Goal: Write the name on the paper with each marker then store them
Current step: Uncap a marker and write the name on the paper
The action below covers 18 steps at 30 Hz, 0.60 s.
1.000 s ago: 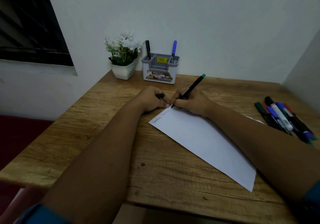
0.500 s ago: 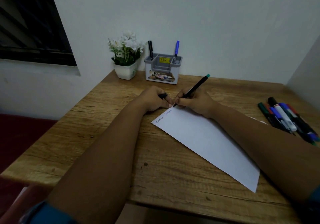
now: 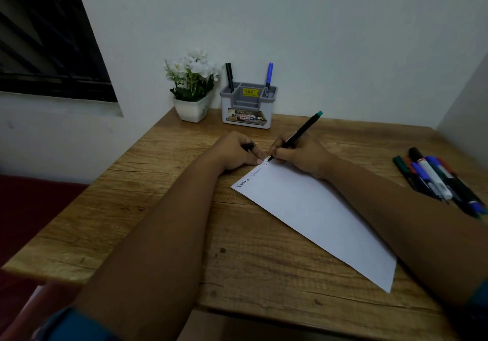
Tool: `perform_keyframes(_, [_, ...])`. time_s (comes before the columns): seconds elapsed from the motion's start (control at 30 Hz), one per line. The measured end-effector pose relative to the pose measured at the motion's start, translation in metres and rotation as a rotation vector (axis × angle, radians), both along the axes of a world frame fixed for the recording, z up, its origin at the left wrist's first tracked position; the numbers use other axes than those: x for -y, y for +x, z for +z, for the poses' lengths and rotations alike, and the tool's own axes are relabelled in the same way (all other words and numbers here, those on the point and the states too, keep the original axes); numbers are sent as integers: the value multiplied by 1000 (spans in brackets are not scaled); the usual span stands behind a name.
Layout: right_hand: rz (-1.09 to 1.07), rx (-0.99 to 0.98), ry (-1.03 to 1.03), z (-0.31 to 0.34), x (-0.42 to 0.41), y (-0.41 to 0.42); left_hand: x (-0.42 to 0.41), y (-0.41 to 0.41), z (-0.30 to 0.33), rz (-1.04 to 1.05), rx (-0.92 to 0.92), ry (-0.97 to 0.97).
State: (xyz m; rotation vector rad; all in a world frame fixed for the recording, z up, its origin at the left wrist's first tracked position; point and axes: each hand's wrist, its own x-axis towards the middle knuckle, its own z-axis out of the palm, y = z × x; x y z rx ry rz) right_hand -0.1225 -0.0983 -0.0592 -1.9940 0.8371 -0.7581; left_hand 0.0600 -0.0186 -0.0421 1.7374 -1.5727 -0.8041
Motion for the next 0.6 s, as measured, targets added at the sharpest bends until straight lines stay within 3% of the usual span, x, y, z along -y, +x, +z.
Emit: perform_keyframes(0.6, [-36, -54, -93, 2, -2, 1, 0, 0, 0, -9, -4, -11])
